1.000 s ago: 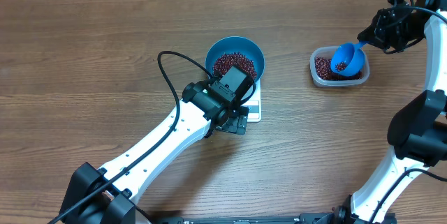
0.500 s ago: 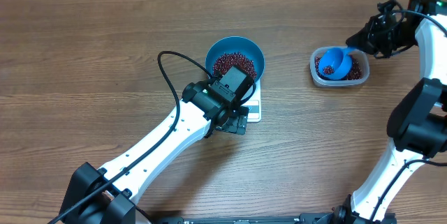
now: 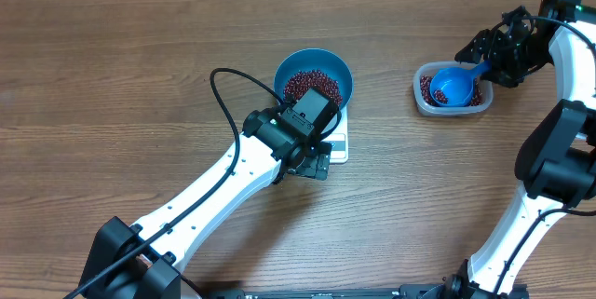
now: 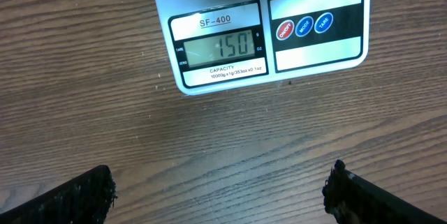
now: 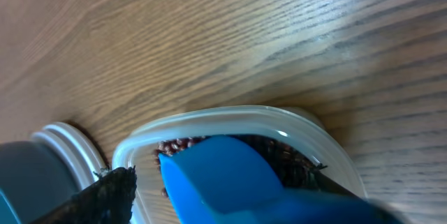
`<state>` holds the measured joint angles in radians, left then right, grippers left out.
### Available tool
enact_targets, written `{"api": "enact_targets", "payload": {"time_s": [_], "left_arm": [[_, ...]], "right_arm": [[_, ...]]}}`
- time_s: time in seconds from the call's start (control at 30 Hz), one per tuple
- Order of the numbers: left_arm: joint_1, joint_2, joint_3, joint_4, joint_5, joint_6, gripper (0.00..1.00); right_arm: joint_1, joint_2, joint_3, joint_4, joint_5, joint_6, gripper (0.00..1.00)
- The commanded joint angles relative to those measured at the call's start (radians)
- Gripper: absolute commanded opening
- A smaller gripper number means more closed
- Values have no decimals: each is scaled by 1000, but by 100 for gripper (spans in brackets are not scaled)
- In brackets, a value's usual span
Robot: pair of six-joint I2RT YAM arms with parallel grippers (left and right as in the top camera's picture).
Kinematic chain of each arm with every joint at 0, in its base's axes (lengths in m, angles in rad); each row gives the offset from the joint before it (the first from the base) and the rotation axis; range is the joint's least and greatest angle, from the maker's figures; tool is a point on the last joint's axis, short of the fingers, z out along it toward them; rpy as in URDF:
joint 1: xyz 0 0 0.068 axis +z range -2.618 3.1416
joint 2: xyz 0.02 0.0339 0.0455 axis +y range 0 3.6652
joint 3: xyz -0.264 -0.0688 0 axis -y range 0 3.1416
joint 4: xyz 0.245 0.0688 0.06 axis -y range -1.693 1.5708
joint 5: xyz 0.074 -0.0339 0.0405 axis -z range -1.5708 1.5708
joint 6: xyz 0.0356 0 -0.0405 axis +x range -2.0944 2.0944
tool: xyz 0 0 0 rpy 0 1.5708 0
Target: Scoop item into bowl and weigh 150g on scale
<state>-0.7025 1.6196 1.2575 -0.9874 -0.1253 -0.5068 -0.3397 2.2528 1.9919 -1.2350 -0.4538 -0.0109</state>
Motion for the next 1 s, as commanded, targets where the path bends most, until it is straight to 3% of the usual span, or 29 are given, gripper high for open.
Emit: {"api": "enact_targets", "payload": {"time_s": [0.0,0.13,0.17,0.27,0.53,0.83,0.97], "left_arm": [[2,-16,17,1,-15,-17,100],[2,-16,17,1,-16,-18,100],[2,-16,17,1,-16,-18,100],[2,-16,17,1,-16,-17,99],[2,-16,17,1,-16,-17,99],[2,-16,17,1,-15,-18,100],[2,-16,17,1,-16,-18,100]], "right_arm": [[-4,-2,-2,7,200,34,80],[-4,-2,-3,3,319,124,84],[-4,-2,-4,3,326,128,90],[-4,-2,-5,-6,320,142,92],[1,-33,28,-37,94,58,91],[3,-124,126,-146,97,58,93],[3,-134,123,-167,166,59,100]]}}
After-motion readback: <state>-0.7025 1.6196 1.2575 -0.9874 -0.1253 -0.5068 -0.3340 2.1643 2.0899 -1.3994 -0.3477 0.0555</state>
